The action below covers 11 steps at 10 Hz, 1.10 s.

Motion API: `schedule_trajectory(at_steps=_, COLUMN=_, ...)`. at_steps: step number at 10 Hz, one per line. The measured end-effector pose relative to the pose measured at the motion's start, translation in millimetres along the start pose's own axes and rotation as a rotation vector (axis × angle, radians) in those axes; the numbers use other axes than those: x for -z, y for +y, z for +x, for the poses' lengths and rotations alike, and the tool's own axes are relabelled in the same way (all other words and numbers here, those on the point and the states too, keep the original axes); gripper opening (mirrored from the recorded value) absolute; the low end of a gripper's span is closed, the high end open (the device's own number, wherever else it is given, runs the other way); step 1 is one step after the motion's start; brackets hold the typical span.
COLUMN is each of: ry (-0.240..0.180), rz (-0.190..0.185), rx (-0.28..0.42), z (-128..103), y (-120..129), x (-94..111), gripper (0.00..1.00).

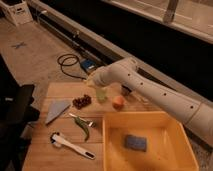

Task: Place banana in plastic cup

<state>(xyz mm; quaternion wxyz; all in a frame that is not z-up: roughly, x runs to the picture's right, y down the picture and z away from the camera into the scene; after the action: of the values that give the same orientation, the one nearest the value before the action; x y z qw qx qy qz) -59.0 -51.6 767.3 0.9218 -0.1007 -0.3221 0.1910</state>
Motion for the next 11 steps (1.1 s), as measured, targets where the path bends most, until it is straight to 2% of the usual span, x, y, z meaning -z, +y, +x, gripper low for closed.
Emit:
schedule_trajectory(at_steps=2, ry=-0.057, rz=0.06, rx=-0.045, z=14, y=-19, x=-2, gripper=0.0)
schedule_trajectory(at_steps=4, ry=-0.099, rz=0.074, rx=-0.076, z=22, y=-28, x=-16, gripper=0.0)
schedule_trajectory(at_steps=11, ry=-0.11, rz=0.078, rx=-0.078, z=19, y=-28, x=-18, gripper=0.0)
